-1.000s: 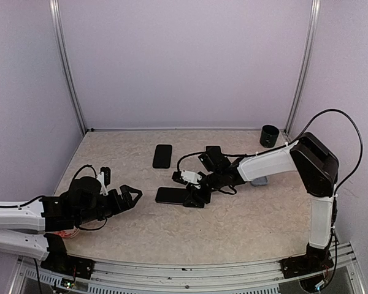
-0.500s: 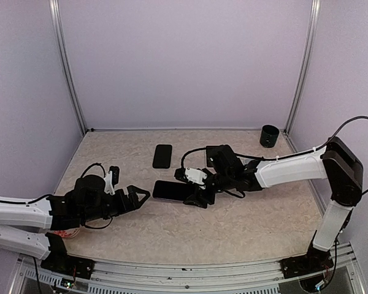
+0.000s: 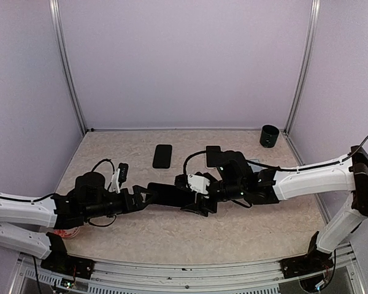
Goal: Put the phone into the phone case
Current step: Pass from the right arm to the left
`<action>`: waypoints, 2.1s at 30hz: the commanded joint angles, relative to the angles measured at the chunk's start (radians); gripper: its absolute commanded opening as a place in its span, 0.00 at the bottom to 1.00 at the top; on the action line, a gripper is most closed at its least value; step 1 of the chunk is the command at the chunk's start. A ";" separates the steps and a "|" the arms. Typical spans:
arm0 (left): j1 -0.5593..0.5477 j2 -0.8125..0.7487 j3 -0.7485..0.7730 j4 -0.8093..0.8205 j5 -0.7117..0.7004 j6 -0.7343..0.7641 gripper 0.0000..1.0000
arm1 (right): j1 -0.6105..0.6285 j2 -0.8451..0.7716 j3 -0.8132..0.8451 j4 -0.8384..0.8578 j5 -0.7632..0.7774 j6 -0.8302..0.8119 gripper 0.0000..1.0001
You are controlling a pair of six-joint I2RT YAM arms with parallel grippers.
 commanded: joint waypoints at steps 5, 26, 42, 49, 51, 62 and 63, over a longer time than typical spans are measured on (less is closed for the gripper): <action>0.006 0.067 0.042 0.150 0.210 0.056 0.96 | 0.070 -0.054 -0.029 0.074 0.103 -0.023 0.60; -0.006 0.157 0.038 0.294 0.368 0.041 0.66 | 0.109 -0.072 -0.082 0.125 0.151 -0.068 0.59; -0.001 0.194 0.031 0.337 0.387 0.018 0.26 | 0.114 -0.098 -0.143 0.169 0.177 -0.091 0.59; -0.002 0.235 0.026 0.388 0.413 -0.004 0.13 | 0.114 -0.114 -0.165 0.184 0.186 -0.098 0.61; -0.004 0.247 0.026 0.403 0.418 -0.008 0.10 | 0.114 -0.115 -0.168 0.184 0.189 -0.098 0.62; -0.012 0.215 0.017 0.375 0.388 0.024 0.00 | 0.114 -0.149 -0.185 0.211 0.208 -0.064 0.82; -0.012 0.206 0.014 0.365 0.380 0.029 0.00 | 0.114 -0.156 -0.189 0.217 0.208 -0.060 0.85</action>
